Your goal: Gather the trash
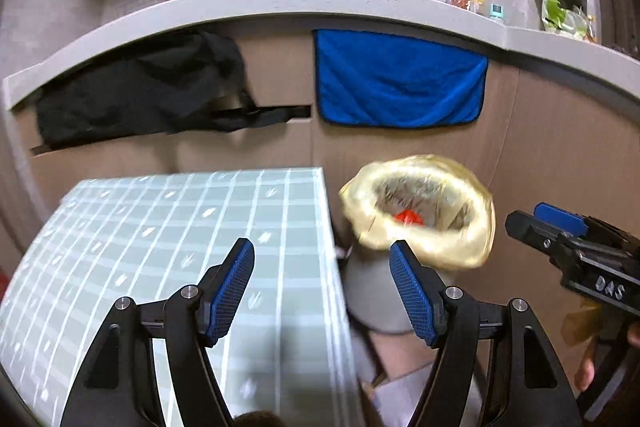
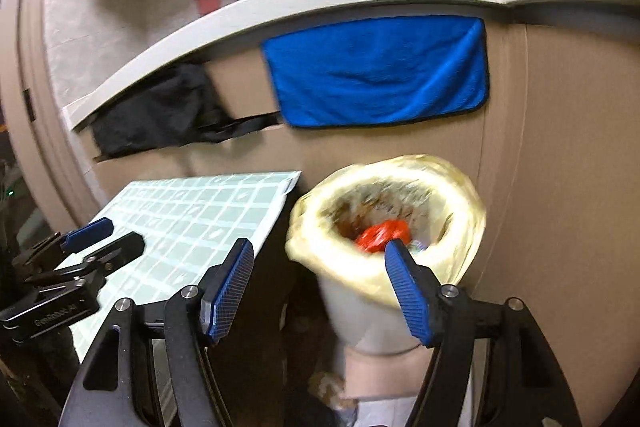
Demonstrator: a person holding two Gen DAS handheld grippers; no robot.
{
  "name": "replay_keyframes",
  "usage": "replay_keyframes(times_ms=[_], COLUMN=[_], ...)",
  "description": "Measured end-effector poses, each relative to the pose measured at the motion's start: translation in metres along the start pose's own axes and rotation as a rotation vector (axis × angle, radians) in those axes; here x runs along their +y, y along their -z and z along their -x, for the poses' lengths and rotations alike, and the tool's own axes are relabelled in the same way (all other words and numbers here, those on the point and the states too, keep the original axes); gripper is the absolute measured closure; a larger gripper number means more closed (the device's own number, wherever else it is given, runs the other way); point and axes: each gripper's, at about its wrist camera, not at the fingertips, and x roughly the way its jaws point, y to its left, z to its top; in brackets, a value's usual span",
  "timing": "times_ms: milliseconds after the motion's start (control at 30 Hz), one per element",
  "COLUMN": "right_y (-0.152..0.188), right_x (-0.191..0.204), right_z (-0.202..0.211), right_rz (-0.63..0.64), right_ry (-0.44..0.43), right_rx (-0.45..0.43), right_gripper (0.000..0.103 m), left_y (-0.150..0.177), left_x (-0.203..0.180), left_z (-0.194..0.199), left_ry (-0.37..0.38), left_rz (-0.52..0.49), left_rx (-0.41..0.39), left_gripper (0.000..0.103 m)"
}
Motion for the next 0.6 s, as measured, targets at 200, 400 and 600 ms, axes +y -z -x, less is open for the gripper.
replay_keyframes(times_ms=[200, 400, 600], right_y=[0.042, 0.062, 0.07], right_x=[0.057, 0.081, 0.088], right_z=[0.046, 0.087, 0.102], right_rz=[0.116, 0.101, 0.07], right_ry=[0.022, 0.079, 0.091], right_rx=[-0.03, -0.12, -0.138], right_gripper=[0.038, 0.037, 0.037], left_y=[0.038, 0.05, 0.056], left_x=[0.004, 0.015, 0.018], left_z=[0.052, 0.089, 0.115], left_ry=[-0.059, -0.098, -0.105], left_rz=[-0.055, -0.016, -0.016], left_rx=[0.025, -0.023, -0.086], left_gripper=[0.033, 0.033, 0.034])
